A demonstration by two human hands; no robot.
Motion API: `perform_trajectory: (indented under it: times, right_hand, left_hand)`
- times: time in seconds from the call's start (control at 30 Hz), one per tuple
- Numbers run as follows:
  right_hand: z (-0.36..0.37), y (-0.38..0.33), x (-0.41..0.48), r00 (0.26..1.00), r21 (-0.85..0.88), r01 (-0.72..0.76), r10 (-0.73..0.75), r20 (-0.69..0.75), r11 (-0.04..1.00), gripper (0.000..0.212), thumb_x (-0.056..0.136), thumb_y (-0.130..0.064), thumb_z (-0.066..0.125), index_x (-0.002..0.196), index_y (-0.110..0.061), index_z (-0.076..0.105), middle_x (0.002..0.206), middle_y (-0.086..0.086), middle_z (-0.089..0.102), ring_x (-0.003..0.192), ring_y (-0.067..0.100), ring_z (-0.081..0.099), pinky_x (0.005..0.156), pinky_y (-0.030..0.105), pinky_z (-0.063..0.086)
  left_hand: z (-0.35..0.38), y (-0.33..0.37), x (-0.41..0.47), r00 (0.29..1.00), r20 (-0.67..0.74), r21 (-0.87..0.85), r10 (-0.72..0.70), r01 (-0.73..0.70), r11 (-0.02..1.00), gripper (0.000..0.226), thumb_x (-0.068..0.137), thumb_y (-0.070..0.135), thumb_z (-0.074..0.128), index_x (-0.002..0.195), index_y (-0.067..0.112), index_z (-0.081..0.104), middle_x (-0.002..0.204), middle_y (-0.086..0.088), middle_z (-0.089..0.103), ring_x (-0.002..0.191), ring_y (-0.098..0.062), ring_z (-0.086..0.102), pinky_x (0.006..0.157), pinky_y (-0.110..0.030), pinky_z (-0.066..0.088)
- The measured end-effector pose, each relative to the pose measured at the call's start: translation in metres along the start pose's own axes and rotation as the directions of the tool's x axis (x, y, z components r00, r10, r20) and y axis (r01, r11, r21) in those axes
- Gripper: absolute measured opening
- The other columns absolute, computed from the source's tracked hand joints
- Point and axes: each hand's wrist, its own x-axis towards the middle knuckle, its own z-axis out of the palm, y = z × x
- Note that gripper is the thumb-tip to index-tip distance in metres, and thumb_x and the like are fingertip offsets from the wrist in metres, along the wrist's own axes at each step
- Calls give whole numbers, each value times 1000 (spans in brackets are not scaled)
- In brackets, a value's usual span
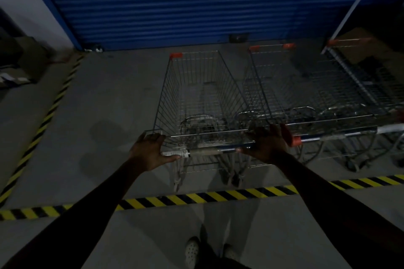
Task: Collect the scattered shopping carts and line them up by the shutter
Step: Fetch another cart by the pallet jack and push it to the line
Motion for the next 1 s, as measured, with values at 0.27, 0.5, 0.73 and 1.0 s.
perform_trajectory:
  times: [0.27, 0.5, 0.73, 1.0]
  right_hand:
    - [-1, 1, -2, 1000, -4, -3, 3, 23, 1000, 95, 78, -95, 8, 150, -41, 39, 161, -5, 34, 150, 29, 24, 114, 57, -21]
    - [3, 2, 0, 1000, 19, 19, -20, 22, 1000, 105, 72, -98, -3, 148, -42, 42, 161, -7, 34, 149, 28, 27, 119, 60, -8]
    - [-10, -1, -9, 999, -3, 42, -42, -1, 999, 101, 76, -96, 2, 143, -37, 51, 155, -8, 44, 147, 22, 33, 103, 43, -39]
    - [11, -4, -10, 984, 97, 62, -45, -172, 993, 93, 82, -92, 17, 118, -26, 72, 130, 7, 67, 127, 34, 56, 114, 59, 24]
  left_hand:
    - [2, 2, -1, 1000, 10, 9, -8, 8, 1000, 123, 60, 105, 10, 152, 28, 36, 156, 2, 42, 144, -17, 36, 124, -43, 10]
    - [0, 3, -3, 1000, 14, 0, -4, 4, 1000, 126, 57, 106, 6, 151, 27, 36, 155, 2, 42, 143, -18, 37, 124, -42, 10]
    - [1, 6, -8, 998, -57, 45, -13, 15, 999, 130, 56, 105, 0, 149, 25, 42, 152, 0, 47, 140, -18, 42, 123, -44, 15]
    - [22, 19, -25, 939, -343, 57, 10, 10, 998, 92, 83, 85, 33, 111, 4, 69, 112, -16, 72, 103, -32, 68, 112, -55, 35]
